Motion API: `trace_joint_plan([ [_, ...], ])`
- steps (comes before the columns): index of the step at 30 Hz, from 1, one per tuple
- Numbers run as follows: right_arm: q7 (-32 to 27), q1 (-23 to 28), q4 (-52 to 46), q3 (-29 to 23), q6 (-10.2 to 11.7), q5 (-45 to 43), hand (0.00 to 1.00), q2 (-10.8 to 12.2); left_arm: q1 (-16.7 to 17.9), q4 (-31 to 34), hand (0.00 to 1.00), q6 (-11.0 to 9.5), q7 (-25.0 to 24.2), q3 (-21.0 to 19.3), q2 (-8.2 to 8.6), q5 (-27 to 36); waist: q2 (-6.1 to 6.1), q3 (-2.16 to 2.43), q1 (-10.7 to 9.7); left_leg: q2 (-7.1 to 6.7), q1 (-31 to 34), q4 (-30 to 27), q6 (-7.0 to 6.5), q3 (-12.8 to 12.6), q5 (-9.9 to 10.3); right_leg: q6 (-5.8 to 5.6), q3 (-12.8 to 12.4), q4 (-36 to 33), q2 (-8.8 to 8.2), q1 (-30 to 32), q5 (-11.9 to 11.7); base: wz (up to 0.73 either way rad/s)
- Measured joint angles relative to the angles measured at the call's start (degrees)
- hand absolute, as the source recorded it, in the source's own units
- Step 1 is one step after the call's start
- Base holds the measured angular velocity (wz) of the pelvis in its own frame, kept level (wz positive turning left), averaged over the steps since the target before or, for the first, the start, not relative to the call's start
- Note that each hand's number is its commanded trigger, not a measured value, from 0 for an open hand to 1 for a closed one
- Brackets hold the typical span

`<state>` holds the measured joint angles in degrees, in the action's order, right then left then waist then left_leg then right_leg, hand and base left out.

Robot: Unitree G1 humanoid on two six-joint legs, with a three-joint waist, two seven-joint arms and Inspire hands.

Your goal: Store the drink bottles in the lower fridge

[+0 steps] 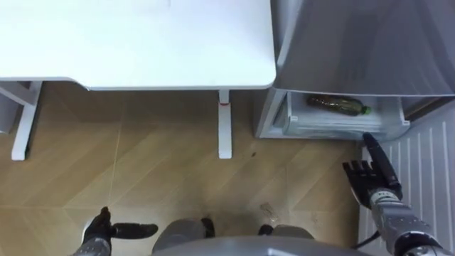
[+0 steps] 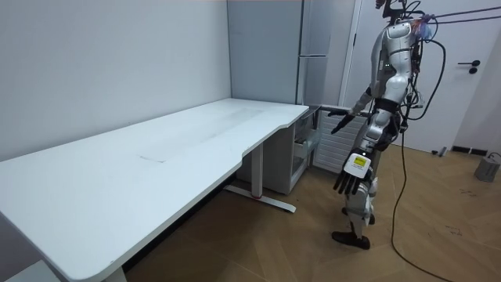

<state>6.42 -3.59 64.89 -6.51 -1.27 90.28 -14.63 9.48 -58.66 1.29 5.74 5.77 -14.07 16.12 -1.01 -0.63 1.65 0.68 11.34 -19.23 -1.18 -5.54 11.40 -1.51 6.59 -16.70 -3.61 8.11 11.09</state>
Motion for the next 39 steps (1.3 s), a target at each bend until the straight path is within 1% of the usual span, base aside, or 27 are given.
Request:
trace_joint_plan([
  [3, -0.07, 0.00, 0.09, -1.44, -0.05, 0.76, 0.00, 0.44, 0.10, -0.80, 0.00, 0.03, -0.01, -0.03, 0.01, 0.00, -0.35, 0.08, -0.02, -0.01, -0.02, 0.01, -0.01, -0.06, -0.01, -0.04, -0.05, -0.05, -0.01, 0.02, -0.05, 0.00],
  [7, -0.02, -0.98, 2.36, -2.28, -0.01, 1.38, 0.00, 0.90, 0.03, -0.98, 0.00, 0.04, -0.06, -0.04, 0.15, -0.05, -0.31, 0.06, -0.01, 0.01, 0.22, -0.27, -0.01, -0.08, -0.01, -0.02, 0.03, -0.24, -0.03, 0.42, -0.04, 0.00],
  [10, 0.04, -1.36, 2.46, -2.21, -0.02, 1.24, 0.00, 1.09, -0.55, -1.07, 0.00, 0.03, -0.08, -0.25, 0.04, -0.46, -0.33, 0.03, 0.06, 0.00, 1.99, -0.88, -0.01, -0.13, -0.01, 0.12, 0.03, -1.54, -0.20, 2.58, 0.14, 0.00],
  [13, 0.07, -4.56, 4.25, -2.16, -0.01, 0.67, 0.00, 1.27, -3.10, -2.38, 0.00, 0.03, -0.08, -0.21, 0.23, -0.58, -0.82, -0.37, 0.37, 0.09, 6.69, -3.75, -0.14, -0.11, 0.07, 0.30, -0.28, -5.63, -0.41, 7.32, 0.71, 0.00],
  [14, 0.06, -5.00, 4.54, -2.16, -0.02, 0.61, 0.00, 1.33, -3.65, -2.73, 0.00, 0.03, -0.08, -0.21, 0.27, -0.58, -0.88, -0.41, 0.39, 0.14, 7.71, -4.52, -0.21, -0.11, 0.14, 0.36, -0.34, -6.48, -0.41, 8.42, 0.86, 0.00],
  [15, 0.06, -5.64, 4.60, -2.16, -0.04, 0.45, 0.00, 1.38, -4.63, -3.42, 0.00, 0.04, -0.09, -0.21, 0.36, -0.50, -1.11, -0.54, 0.52, 0.27, 9.56, -5.89, -0.24, -0.08, 0.43, 0.47, -0.38, -7.96, -0.43, 10.28, 1.24, 0.00],
  [16, -0.02, -6.93, 5.22, -2.19, -0.04, 0.54, 0.00, 1.37, -5.48, -4.21, 0.00, 0.04, -0.09, -0.21, 0.48, -0.14, -1.48, -0.83, 0.69, 0.39, 11.71, -7.60, -0.26, -0.07, 0.76, 0.54, -0.58, -9.85, -0.44, 12.46, 1.72, 0.00],
  [17, -0.02, -7.64, 5.60, -2.19, -0.05, 0.58, 0.00, 1.33, -5.83, -4.61, 0.00, 0.04, -0.09, -0.21, 0.55, 0.00, -1.59, -0.94, 0.71, 0.40, 12.73, -8.38, -0.27, -0.08, 0.99, 0.58, -0.79, -10.90, -0.44, 13.71, 1.99, -0.07],
  [18, -0.13, -9.01, 6.32, -2.15, -0.05, 0.84, 0.00, 1.24, -6.73, -5.60, 0.00, 0.05, -0.09, 0.03, 0.62, 0.12, -1.69, -1.05, 1.03, 0.45, 14.92, -9.55, -0.29, -0.30, 1.33, 0.64, -1.34, -12.67, -0.52, 16.32, 2.67, -0.09],
  [19, -0.55, -9.93, 6.48, -2.03, -0.03, 1.45, 0.00, 1.13, -7.42, -5.92, 0.00, 0.12, -0.07, 0.39, 0.62, 0.12, -1.70, -1.09, 1.62, 0.46, 17.01, -10.82, -0.27, -0.36, 1.42, 0.69, -1.59, -14.50, -0.61, 18.72, 3.15, -0.05],
  [20, -0.79, -10.38, 6.55, -2.04, -0.02, 1.70, 0.00, 1.06, -7.65, -5.91, 0.00, 0.06, 0.02, 0.79, 0.58, 0.10, -1.69, -1.10, 1.82, 0.45, 18.08, -11.48, -0.26, -0.29, 1.41, 0.78, -1.61, -15.37, -0.67, 19.86, 3.33, 0.04],
  [22, -1.66, -13.22, 6.98, -2.05, -0.05, 1.63, 0.00, 0.70, -8.01, -5.58, 0.00, 0.05, 0.31, 1.93, 0.56, 0.11, -1.62, -1.18, 1.60, 0.36, 22.33, -13.97, -0.23, 0.11, 1.36, 1.10, -1.31, -18.65, -1.11, 24.28, 3.93, 0.12],
  [23, -1.77, -13.82, 6.94, -2.02, -0.05, 1.64, 0.00, 0.51, -8.03, -5.46, 0.00, 0.06, 0.38, 2.27, 0.53, 0.11, -1.59, -1.19, 1.63, 0.30, 23.42, -14.54, -0.23, 0.20, 1.34, 1.16, -1.22, -19.49, -1.26, 25.34, 4.09, 0.14],
  [25, -2.00, -15.68, 6.91, -1.46, -0.04, 1.69, 0.00, -0.49, -8.47, -5.35, 0.00, 0.00, 0.82, 3.59, 0.36, 0.12, -1.43, -1.23, 1.80, 0.23, 26.95, -16.63, -0.24, 0.51, 1.33, 1.26, -1.13, -21.85, -1.50, 28.92, 4.44, 0.10],
  [27, -2.07, -17.97, 6.79, -1.47, 0.01, 1.71, 0.00, -1.74, -9.65, -5.43, 0.00, -0.02, 1.62, 3.62, -0.02, 0.12, -1.00, -1.50, 1.98, 0.11, 31.52, -18.83, -0.25, 0.99, 1.24, 1.48, -0.79, -24.44, -1.84, 33.40, 4.67, 0.12],
  [28, -2.07, -18.44, 6.78, -1.37, 0.00, 1.84, 0.00, -2.01, -9.80, -5.39, 0.00, -0.04, 1.70, 3.80, -0.30, 0.25, -0.81, -1.54, 2.09, 0.05, 32.52, -19.31, -0.24, 1.02, 1.20, 1.59, -0.79, -25.17, -1.96, 34.46, 4.75, 0.12],
  [30, -2.05, -20.22, 6.60, -0.25, 0.02, 2.18, 0.00, -3.92, -10.03, -4.60, 0.00, -0.39, 2.67, 5.63, -0.89, 1.34, -0.62, -1.56, 2.31, -0.20, 36.39, -21.19, -0.20, 1.14, 1.24, 1.57, -0.68, -27.40, -2.47, 38.34, 5.09, 0.09],
  [31, -2.04, -21.31, 6.20, 0.66, 0.01, 2.20, 0.00, -5.01, -10.07, -3.69, 0.00, -0.36, 2.75, 6.41, -1.24, 1.37, -0.47, -1.63, 2.34, -0.33, 38.45, -22.06, -0.20, 1.13, 1.24, 1.33, -0.60, -28.53, -2.79, 40.48, 5.38, 0.08],
  [32, -2.03, -22.07, 6.14, 1.02, 0.00, 2.20, 0.00, -5.62, -10.14, -3.37, 0.00, -0.37, 2.75, 6.97, -1.48, 1.37, -0.39, -1.67, 2.46, -0.45, 39.53, -22.48, -0.23, 1.12, 1.21, 1.43, -0.38, -29.18, -3.17, 41.60, 5.47, 0.05],
  [33, -1.96, -23.86, 6.13, 1.31, 0.14, 2.32, 0.00, -6.53, -10.32, -2.68, 0.00, -0.54, 2.75, 8.33, -2.07, 1.27, -0.12, -1.81, 2.67, -0.49, 41.54, -23.51, -0.28, 0.99, 1.19, 1.59, -0.31, -30.45, -3.50, 43.74, 5.58, 0.05],
  [34, -1.55, -25.51, 6.14, 1.54, 0.46, 2.87, 0.00, -7.00, -10.34, -1.93, 0.00, -0.61, 2.73, 9.12, -2.60, 1.21, 0.14, -1.96, 2.73, -0.48, 43.27, -24.34, -0.28, 1.08, 1.19, 1.75, -0.25, -31.34, -3.58, 45.43, 5.65, 0.05],
  [35, -1.22, -26.09, 6.14, 1.91, 0.57, 3.07, 0.00, -7.24, -10.34, -1.70, 0.00, -0.63, 2.72, 9.41, -2.76, 1.19, 0.25, -1.98, 2.88, -0.52, 43.96, -24.63, -0.28, 1.19, 1.19, 1.82, -0.20, -31.71, -3.61, 46.08, 5.69, 0.12],
  [36, -0.81, -27.07, 6.13, 2.66, 0.56, 3.36, 0.00, -7.74, -10.31, -1.26, 0.00, -0.59, 2.68, 10.45, -3.13, 1.15, 0.36, -2.04, 2.98, -0.70, 44.96, -25.16, -0.27, 1.49, 1.19, 2.13, 0.04, -32.44, -3.83, 46.95, 5.83, 0.22],
  [37, -0.56, -27.97, 6.10, 3.00, 0.56, 3.68, 0.00, -8.10, -10.30, -1.01, 0.00, -0.53, 2.67, 11.18, -3.39, 1.18, 0.55, -2.03, 3.08, -1.16, 45.81, -25.63, -0.26, 1.89, 1.19, 2.38, 0.30, -33.35, -4.29, 47.74, 6.19, 0.26],
  [39, -0.53, -30.01, 5.34, 3.39, 0.66, 4.06, 0.00, -8.54, -10.29, -0.30, 0.00, -0.54, 2.67, 12.23, -4.04, 1.21, 0.77, -2.01, 3.44, -1.43, 47.82, -26.64, -0.22, 2.38, 1.21, 2.36, 0.45, -34.59, -4.50, 49.55, 6.67, 0.19],
])
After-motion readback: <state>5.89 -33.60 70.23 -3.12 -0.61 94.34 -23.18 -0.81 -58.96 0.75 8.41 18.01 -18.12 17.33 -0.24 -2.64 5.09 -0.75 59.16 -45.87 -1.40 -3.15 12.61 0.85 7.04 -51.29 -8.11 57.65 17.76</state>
